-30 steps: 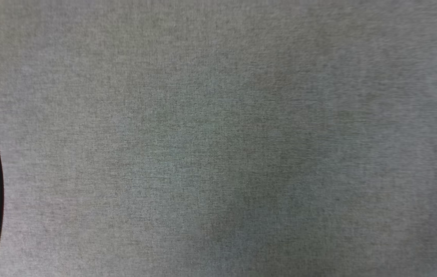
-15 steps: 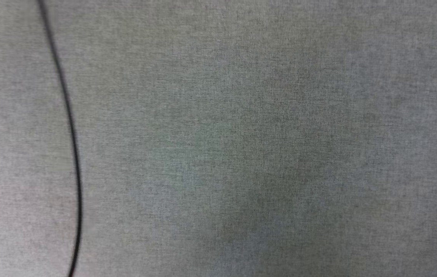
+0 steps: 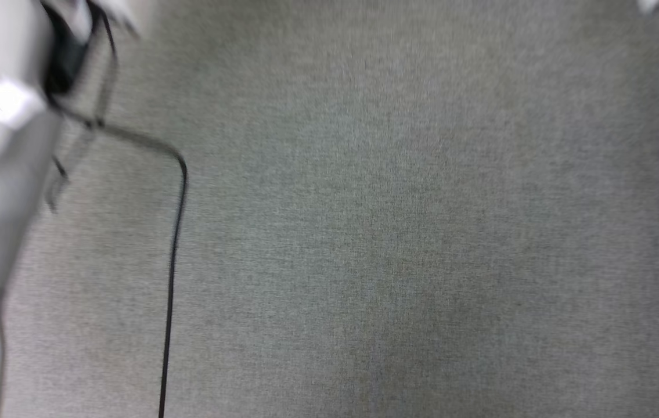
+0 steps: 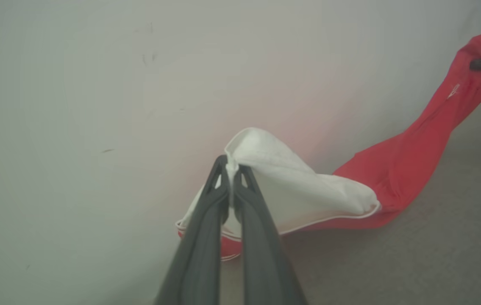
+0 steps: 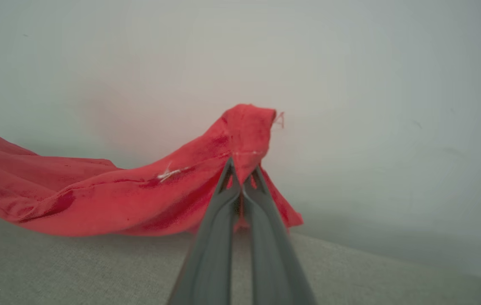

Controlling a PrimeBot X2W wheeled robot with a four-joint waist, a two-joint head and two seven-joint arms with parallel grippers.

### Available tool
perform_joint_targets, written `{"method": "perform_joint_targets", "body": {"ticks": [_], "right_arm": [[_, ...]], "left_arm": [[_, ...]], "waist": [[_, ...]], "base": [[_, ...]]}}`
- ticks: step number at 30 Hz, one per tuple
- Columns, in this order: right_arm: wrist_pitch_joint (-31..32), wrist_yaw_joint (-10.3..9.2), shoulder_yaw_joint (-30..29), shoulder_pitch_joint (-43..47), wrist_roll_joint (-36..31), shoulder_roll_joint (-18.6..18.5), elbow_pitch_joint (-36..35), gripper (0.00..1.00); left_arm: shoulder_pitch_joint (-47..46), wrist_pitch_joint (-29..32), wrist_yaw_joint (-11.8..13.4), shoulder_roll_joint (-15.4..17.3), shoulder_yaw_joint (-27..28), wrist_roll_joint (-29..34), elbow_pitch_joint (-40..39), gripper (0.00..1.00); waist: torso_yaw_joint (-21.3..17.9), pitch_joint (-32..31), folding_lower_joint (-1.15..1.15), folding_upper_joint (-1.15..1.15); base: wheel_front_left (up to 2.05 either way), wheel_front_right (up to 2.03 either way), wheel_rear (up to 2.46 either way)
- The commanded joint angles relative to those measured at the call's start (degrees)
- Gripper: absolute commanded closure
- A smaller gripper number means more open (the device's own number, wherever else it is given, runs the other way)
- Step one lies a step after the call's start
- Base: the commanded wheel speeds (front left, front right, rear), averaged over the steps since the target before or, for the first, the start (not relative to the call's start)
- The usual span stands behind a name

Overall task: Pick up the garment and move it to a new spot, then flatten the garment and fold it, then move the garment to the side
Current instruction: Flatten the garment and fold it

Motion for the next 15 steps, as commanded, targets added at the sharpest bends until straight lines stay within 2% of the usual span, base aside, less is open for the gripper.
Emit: {"method": "perform_joint_targets", "body": {"ticks": [1,8,9,15], "right_arm": [[-0.45,-0.09,1.22,4.24,1.79,-0.4,-0.51,1.0],[0.58,-0.09,6.75,18.22,10.21,-2.36,-2.34,1.0],[0.58,-0.09,6.75,18.22,10.21,-2.36,-2.34,1.0],[1.42,-0.08,7.25,28.12,16.67,-3.84,-2.5,1.0]], "left_arm": [[5.0,-0.33,0.44,-0.21,-0.39,-0.61,-1.06,1.0],[23.79,0.52,2.65,1.65,-1.57,-4.64,-5.64,1.0],[23.79,0.52,2.65,1.65,-1.57,-4.64,-5.64,1.0],[37.94,2.18,5.41,3.87,-3.05,-7.37,-10.77,1.0]], "waist": [[0.37,-4.07,0.0,0.0],[0.7,-11.6,0.0,0.0],[0.7,-11.6,0.0,0.0],[1.36,-17.58,0.0,0.0]], "base": [[0.0,0.0,0.0],[0.0,0.0,0.0],[0.0,0.0,0.0],[0.0,0.0,0.0]]}}
